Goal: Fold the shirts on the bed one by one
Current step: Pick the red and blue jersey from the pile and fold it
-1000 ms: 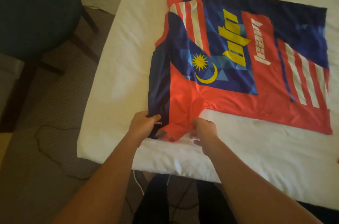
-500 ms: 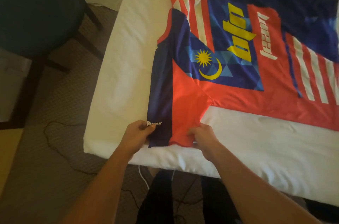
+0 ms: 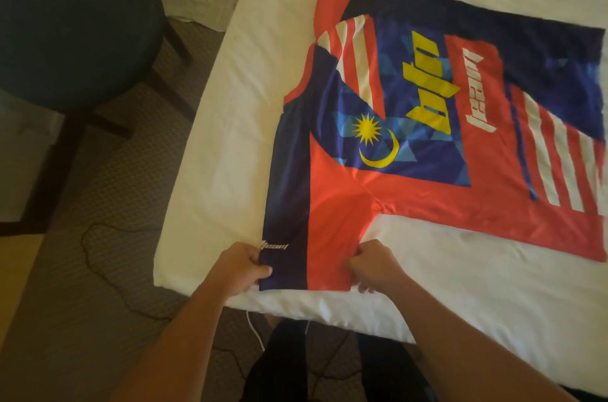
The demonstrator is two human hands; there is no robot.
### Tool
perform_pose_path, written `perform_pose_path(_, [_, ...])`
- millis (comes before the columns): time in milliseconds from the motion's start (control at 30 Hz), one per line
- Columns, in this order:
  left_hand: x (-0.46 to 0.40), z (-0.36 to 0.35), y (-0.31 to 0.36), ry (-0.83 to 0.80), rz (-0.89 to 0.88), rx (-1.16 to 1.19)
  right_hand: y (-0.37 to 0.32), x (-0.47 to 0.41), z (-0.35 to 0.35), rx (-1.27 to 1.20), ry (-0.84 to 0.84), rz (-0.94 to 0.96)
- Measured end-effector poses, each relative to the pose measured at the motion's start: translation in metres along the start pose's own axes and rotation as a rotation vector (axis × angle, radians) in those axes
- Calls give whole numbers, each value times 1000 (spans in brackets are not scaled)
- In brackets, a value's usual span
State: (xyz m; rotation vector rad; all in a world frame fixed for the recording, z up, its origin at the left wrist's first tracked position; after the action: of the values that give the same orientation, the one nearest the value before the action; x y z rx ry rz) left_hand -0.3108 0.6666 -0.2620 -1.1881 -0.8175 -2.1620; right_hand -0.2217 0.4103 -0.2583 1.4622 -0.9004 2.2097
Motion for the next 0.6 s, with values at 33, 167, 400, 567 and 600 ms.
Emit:
perform_pose_path(33, [-5, 9, 4, -35, 5, -30, -6, -2, 9, 31, 28, 10])
perform_pose_path(167, [-32, 58, 35, 155, 50, -68, -45, -11, 54, 162, 271, 113])
perform_pose_path(400, [-84, 127, 121, 440, -11, 189, -151, -47, 116, 253, 323, 383])
perform_pose_path(567, [-118, 151, 151, 475, -26, 327, -232, -80, 141, 301, 373, 578])
perform_pose_path(600, [-128, 155, 154, 476, -32, 346, -250, -88, 143, 324, 389, 612])
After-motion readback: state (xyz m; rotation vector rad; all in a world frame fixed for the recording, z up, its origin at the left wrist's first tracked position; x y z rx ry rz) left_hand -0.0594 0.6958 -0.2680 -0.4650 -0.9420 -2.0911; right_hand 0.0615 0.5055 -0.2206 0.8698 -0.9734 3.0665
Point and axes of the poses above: each hand's wrist, its own x-axis away from the middle knuckle, its own z-axis out of the back of the hand, y = z × x, the point moved 3 cm from there along -x, towards the middle knuckle, and after that the axes turned 12 degrees about -x, right-handed, at the moved point
